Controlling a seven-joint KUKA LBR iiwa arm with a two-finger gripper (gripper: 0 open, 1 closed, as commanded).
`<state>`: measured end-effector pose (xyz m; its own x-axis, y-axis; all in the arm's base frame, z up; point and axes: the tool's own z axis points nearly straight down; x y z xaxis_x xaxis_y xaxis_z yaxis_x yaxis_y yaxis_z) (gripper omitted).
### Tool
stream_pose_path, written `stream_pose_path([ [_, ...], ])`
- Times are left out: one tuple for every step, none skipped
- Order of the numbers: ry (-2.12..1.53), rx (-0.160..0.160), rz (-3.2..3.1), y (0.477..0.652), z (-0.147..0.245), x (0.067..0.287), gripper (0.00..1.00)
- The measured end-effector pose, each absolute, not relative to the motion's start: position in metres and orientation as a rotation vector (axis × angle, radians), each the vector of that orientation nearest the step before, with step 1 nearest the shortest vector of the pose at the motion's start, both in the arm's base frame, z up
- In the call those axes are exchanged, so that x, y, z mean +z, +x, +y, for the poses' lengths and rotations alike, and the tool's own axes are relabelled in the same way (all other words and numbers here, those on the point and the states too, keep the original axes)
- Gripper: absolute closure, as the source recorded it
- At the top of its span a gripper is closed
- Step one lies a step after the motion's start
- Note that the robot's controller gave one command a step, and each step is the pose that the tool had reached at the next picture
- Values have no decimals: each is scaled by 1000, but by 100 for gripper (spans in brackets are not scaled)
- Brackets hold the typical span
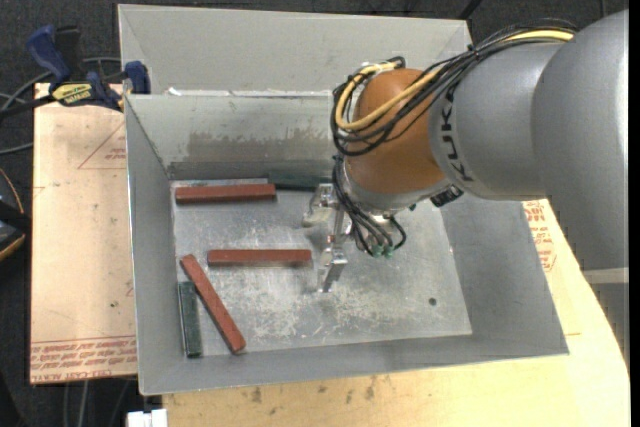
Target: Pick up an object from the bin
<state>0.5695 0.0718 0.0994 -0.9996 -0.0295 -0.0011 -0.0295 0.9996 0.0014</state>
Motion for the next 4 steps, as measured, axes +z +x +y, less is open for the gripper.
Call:
stream_pose_path([
  [64, 2, 3138, 564, 125, 108, 0],
  [174, 7, 3131, 575, 130, 76, 0],
  [166, 18, 3110, 568, 127, 79, 100],
  [165, 18, 3110, 568, 127, 79, 100],
])
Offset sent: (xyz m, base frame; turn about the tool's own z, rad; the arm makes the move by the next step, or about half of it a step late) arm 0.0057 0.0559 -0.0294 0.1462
